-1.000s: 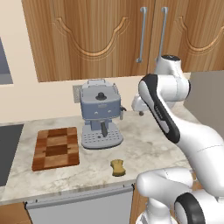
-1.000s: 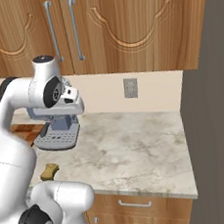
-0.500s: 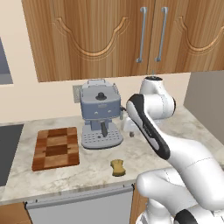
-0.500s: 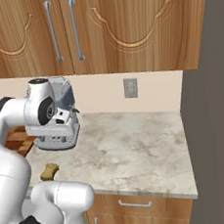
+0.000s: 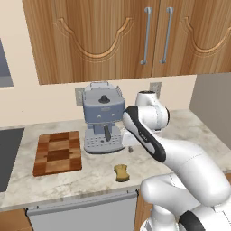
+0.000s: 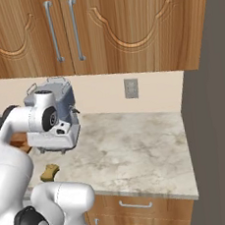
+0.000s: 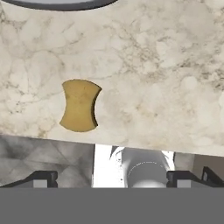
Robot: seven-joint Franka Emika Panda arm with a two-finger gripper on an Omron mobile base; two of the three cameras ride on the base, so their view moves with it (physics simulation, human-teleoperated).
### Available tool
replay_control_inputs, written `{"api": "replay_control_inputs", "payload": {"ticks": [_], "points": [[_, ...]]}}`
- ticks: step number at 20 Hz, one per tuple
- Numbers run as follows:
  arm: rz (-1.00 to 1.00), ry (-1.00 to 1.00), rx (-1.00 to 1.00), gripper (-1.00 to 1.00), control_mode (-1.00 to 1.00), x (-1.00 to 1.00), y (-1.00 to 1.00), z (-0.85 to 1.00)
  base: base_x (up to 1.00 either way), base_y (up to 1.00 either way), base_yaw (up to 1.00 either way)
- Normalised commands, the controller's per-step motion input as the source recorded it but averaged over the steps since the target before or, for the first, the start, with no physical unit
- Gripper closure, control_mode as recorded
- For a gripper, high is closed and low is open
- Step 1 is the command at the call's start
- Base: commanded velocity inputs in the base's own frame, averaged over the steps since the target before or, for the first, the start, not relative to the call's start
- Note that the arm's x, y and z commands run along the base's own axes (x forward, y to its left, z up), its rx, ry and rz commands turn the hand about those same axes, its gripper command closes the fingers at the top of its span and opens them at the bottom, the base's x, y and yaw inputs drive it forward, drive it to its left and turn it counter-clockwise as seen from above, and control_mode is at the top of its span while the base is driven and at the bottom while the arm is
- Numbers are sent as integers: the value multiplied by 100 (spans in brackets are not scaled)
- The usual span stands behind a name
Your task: Pick up the sponge from the counter and clean the cutting board by briefly scrubbing or pressing down on the cutting board. Once finished, release the sponge.
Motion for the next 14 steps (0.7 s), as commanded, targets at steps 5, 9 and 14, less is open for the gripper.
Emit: {"api": "replay_control_inputs", "payload": {"ticks": [5,9,14], "points": [[0,0,-3,-100,-100,-3,34,-49,0,0,0],[-4,0,0,-100,-100,-8,22,-42,0,0,0],[-4,0,0,-100,-100,0,21,-29,0,0,0]]}}
